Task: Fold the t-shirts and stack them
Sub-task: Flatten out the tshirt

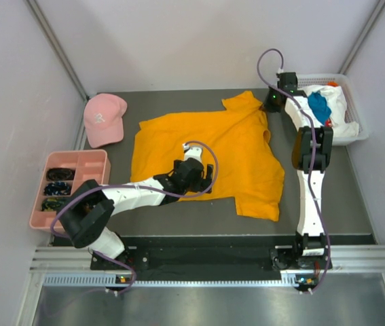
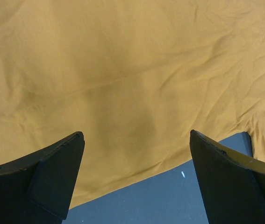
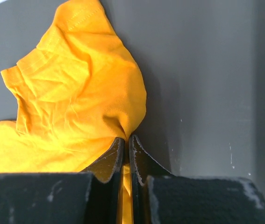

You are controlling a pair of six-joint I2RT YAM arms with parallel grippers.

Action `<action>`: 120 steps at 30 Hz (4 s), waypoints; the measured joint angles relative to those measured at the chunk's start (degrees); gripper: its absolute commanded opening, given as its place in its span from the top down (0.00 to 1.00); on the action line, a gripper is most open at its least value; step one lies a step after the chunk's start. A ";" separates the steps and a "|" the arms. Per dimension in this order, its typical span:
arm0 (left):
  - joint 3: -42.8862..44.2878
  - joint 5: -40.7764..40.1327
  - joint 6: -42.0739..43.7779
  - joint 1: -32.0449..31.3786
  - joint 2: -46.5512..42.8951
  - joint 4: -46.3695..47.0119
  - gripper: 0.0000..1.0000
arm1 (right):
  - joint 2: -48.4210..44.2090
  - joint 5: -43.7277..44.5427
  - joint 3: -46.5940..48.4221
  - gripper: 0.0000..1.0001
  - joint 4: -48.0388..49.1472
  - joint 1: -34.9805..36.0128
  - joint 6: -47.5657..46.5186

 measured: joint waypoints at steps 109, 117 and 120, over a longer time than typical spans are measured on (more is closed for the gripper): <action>-4.70 -7.78 0.63 0.00 -14.75 -9.40 0.01 | -86.60 15.98 -96.28 1.00 -6.01 -0.28 15.78; -4.70 -8.17 0.04 0.00 -14.82 -10.40 0.01 | -88.89 18.95 -96.30 1.00 -6.91 -0.28 18.40; -4.70 -8.63 0.04 0.00 -15.06 -10.78 0.01 | -88.41 19.52 -96.30 0.85 -6.78 -0.28 18.80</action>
